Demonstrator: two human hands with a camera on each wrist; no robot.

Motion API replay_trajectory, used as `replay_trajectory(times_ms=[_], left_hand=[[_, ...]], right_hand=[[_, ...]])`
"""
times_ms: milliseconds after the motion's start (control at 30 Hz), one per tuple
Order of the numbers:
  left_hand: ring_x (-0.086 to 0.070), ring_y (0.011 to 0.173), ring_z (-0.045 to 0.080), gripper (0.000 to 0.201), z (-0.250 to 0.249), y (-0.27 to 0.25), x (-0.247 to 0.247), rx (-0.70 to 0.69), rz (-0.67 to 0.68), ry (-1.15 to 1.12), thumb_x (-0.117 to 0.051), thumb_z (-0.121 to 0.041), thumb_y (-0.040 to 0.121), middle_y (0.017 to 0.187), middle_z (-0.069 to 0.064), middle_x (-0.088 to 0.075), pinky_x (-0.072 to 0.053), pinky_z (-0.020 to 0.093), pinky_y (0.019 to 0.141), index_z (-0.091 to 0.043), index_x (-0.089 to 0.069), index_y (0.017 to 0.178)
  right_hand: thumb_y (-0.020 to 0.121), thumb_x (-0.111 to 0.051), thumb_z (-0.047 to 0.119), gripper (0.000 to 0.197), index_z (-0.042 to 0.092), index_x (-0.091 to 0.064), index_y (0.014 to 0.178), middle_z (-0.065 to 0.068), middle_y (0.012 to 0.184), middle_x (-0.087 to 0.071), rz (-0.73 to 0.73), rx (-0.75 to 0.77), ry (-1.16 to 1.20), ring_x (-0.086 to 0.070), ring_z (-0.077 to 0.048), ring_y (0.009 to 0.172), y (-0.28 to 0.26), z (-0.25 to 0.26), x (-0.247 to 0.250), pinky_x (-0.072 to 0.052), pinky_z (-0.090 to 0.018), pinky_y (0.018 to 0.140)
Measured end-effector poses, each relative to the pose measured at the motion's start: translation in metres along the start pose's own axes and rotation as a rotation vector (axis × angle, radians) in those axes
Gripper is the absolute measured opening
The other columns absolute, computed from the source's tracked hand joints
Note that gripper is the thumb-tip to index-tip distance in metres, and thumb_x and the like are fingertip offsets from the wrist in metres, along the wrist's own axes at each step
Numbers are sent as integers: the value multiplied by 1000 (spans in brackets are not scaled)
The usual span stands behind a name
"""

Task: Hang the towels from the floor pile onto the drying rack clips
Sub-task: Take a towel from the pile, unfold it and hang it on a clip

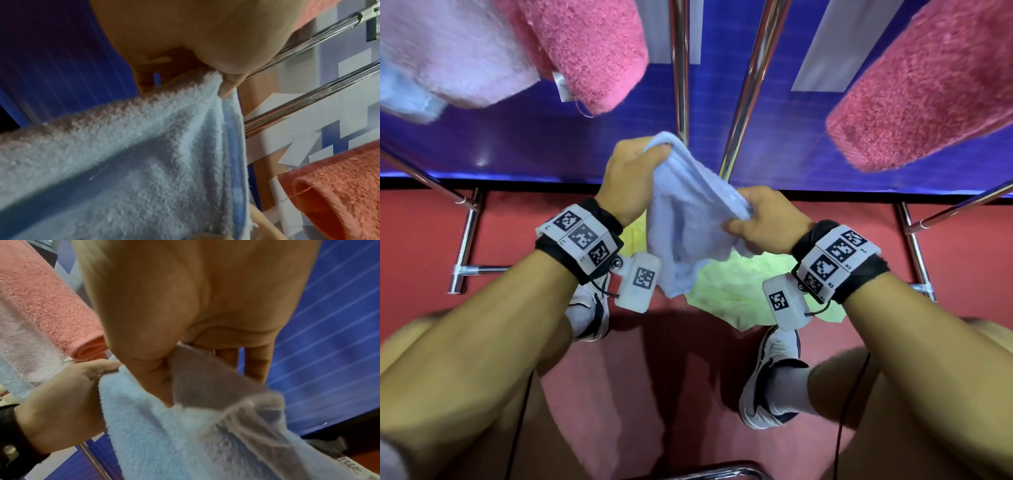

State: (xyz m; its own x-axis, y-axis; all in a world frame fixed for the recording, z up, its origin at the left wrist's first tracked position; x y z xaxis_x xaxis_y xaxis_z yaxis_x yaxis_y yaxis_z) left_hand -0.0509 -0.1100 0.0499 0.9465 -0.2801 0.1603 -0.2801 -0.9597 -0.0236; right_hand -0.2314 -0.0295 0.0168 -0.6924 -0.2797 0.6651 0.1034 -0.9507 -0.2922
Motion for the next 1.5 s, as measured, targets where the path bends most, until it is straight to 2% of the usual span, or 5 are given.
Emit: replay_trajectory(times_ms=[200,367,733,1067,1500], left_hand=[[-48,125,14,70,13,-7,-27,-18,199,298,-62,-36,67,133,2,-50,-35,21,107,-15,-53,132],[-60,109,3,67,11,-37,-78,4,579,93,-80,-12,80,120,-1,-61,-47,19,91,-7,-44,136],[-53,59,-7,17,7,-36,-69,166,589,219,-81,-19,80,60,-19,-61,-42,9,61,-17,-65,79],[-58,71,14,46,-10,-16,-33,-28,327,272,-58,-6,57,87,19,-66,-45,24,63,-16,-69,101],[-51,71,-4,20,-5,-15,-38,-67,191,119,-51,-8,92,76,-14,-56,-39,14,70,-24,-61,85]], right_hand=[[79,-67,18,19,14,-49,84,-5,75,-59,-153,190,-10,-54,-32,72,-3,23,6,-46,-40,64],[70,-64,27,20,19,-52,84,7,76,-62,-143,254,106,-58,-25,71,-6,34,1,-49,-37,64],[62,-86,14,53,16,-51,101,9,81,-59,-145,231,107,-58,-20,71,-9,31,-3,-49,-32,65],[74,-71,9,26,22,-51,83,11,57,-54,-190,81,118,-49,0,50,-1,12,12,-36,-16,51],[73,-77,15,33,15,-56,98,7,75,-59,-259,173,81,-53,-20,71,-6,23,19,-44,-30,67]])
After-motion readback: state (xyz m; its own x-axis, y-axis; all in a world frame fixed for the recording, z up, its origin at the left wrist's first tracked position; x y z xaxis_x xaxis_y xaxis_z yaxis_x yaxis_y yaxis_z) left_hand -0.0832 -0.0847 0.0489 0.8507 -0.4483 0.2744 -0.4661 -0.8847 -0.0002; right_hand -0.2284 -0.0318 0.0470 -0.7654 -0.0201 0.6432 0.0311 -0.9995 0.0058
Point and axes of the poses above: each hand's wrist, its own y-axis towards the middle knuckle, its own x-axis out of the back of the hand, z = x × y, the point moved 7 cm from there along y, towards the middle knuckle
